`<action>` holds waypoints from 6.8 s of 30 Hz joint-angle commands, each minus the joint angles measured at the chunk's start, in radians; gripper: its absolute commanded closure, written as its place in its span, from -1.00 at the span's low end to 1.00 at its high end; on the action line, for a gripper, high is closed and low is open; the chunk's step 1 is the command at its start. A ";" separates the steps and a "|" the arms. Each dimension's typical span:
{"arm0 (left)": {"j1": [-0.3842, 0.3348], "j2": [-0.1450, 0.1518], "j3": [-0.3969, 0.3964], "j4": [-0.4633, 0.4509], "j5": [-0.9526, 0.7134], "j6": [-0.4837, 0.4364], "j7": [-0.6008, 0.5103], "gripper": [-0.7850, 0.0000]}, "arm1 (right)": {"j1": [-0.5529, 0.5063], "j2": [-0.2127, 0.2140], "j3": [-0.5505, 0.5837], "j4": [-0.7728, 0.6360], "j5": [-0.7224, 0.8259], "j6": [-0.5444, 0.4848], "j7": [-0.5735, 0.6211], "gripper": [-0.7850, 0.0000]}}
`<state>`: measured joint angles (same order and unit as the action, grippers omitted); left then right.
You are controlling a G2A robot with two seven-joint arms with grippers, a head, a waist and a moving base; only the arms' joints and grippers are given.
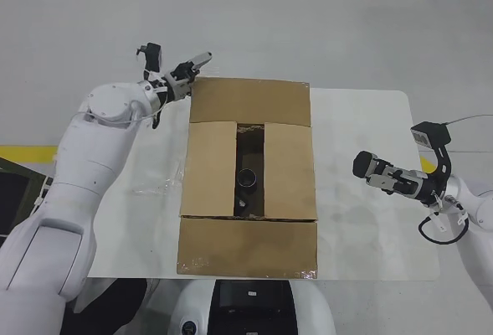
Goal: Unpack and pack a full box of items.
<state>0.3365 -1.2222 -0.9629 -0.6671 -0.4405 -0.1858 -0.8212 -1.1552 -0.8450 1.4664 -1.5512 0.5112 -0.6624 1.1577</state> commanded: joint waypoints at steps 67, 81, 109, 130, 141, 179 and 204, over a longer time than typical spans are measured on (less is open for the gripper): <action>0.114 0.061 -0.110 -0.194 -0.061 0.010 -0.641 -1.00 | 0.000 0.000 0.000 0.000 0.000 0.000 0.000 -1.00; 0.114 0.061 -0.110 -0.194 -0.061 0.010 -0.641 -1.00 | 0.000 0.000 0.000 0.000 0.000 0.000 0.000 -1.00; 0.114 0.061 -0.110 -0.194 -0.061 0.010 -0.641 -1.00 | -0.353 0.004 0.000 -0.153 0.156 0.123 0.123 -1.00; 0.114 0.061 -0.110 -0.194 -0.061 0.010 -0.641 -1.00 | -0.339 -0.025 -0.137 -0.243 0.330 0.194 0.194 -1.00; 0.114 0.061 -0.110 -0.194 -0.061 0.010 -0.641 -1.00 | -0.287 -0.036 -0.128 -0.271 0.335 0.179 0.179 -1.00; 0.114 0.061 -0.110 -0.194 -0.061 0.010 -0.641 -1.00 | 0.105 -0.116 -0.288 0.066 0.267 0.182 0.063 -1.00; 0.114 0.061 -0.110 -0.194 -0.061 0.010 -0.641 -1.00 | 0.189 -0.142 -0.289 0.211 0.323 0.342 0.092 -1.00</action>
<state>0.4506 -1.1615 -1.0725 -0.8607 -0.5011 -0.1757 -1.4622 -0.9699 -0.9854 1.1789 -1.3444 0.8324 -0.3247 1.2474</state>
